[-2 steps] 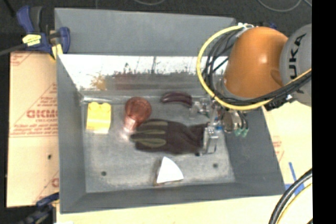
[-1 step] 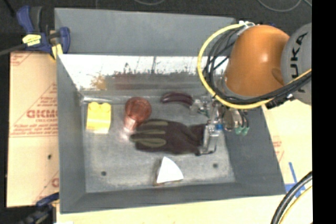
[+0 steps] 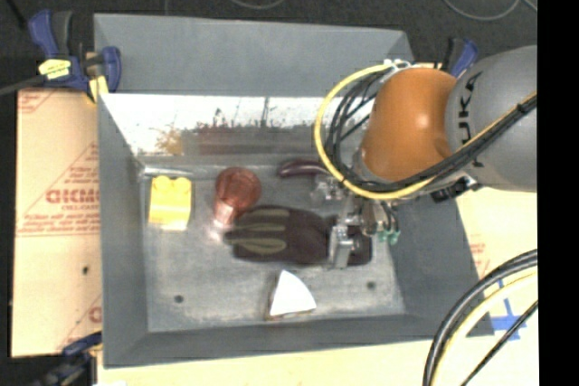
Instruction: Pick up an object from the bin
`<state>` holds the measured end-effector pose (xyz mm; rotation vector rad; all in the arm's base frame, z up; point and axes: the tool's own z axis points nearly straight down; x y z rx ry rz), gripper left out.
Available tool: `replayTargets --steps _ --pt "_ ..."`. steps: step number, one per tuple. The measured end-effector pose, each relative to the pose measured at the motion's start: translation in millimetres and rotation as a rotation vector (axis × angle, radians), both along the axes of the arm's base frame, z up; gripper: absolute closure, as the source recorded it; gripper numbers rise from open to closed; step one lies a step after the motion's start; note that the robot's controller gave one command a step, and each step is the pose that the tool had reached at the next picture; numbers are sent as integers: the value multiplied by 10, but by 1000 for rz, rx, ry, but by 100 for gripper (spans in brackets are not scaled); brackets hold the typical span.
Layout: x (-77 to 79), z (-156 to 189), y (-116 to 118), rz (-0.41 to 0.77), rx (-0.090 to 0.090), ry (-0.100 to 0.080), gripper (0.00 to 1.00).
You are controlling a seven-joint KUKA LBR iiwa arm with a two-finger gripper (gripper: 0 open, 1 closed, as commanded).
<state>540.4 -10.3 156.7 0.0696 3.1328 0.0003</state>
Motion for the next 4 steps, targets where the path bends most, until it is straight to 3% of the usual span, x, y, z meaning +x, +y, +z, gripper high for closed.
replayTargets --steps 1,2,3,4 --pt "10 -417 52 -9 0 11 0" --pt "59 -328 62 -184 2 -2 0" --pt "44 -697 70 -106 0 4 0" --pt "116 -840 40 -200 3 -7 100"
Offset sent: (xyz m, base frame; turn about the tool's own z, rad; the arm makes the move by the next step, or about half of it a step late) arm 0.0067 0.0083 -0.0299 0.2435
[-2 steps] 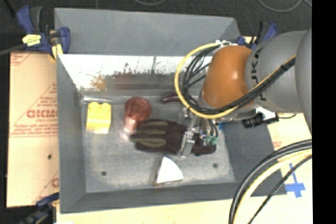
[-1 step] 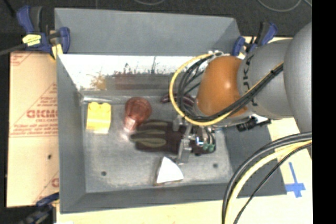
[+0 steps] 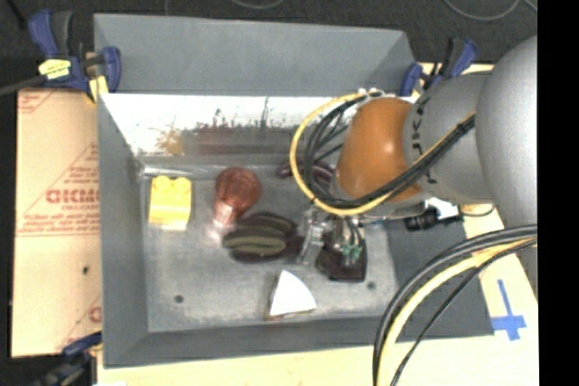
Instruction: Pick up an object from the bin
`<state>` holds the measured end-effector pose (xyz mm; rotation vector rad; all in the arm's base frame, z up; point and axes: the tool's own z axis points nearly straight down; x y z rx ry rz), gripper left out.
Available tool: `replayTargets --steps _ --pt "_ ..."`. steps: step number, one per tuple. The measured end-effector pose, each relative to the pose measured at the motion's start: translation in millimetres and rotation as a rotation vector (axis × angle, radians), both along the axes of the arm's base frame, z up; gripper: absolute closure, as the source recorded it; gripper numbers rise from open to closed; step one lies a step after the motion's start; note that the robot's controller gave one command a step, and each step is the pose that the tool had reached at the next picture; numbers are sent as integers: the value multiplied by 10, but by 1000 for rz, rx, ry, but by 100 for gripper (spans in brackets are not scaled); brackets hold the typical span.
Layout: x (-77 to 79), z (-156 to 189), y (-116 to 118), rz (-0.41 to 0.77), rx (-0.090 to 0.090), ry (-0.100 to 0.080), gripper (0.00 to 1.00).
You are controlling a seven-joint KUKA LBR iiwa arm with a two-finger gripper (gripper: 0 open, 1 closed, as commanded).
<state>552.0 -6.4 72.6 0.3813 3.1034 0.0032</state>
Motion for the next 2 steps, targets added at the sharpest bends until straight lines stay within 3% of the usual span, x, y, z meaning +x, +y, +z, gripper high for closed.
replayTargets --steps 2 --pt "-1 11 -1 1 0 -1 100"
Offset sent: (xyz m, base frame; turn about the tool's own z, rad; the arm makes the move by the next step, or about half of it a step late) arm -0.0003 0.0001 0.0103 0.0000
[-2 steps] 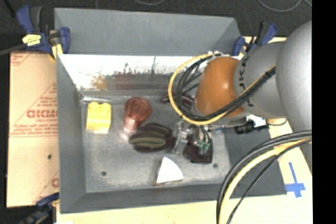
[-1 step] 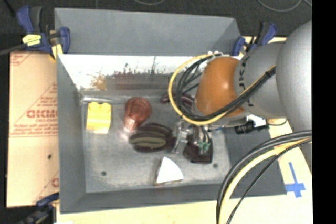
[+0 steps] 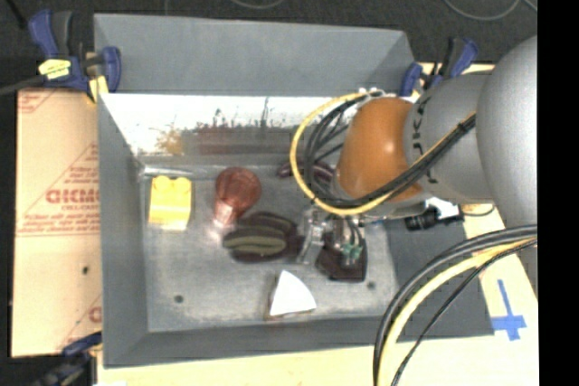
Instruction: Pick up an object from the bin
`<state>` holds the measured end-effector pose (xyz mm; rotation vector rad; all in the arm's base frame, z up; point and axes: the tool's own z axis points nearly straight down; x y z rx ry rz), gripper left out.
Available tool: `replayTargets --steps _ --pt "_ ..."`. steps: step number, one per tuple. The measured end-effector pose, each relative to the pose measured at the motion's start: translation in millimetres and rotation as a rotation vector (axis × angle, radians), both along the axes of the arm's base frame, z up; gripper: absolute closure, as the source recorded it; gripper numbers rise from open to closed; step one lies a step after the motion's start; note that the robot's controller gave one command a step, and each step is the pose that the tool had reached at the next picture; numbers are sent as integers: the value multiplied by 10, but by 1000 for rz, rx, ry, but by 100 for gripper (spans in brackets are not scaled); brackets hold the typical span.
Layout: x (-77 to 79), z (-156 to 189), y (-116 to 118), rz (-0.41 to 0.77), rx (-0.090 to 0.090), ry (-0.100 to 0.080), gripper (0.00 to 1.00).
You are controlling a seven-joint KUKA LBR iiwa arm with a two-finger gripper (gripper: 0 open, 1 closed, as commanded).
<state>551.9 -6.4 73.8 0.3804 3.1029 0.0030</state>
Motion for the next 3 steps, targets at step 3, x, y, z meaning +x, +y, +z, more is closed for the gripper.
replayTargets --steps 3 --pt "-9 438 -6 2 0 1 100"
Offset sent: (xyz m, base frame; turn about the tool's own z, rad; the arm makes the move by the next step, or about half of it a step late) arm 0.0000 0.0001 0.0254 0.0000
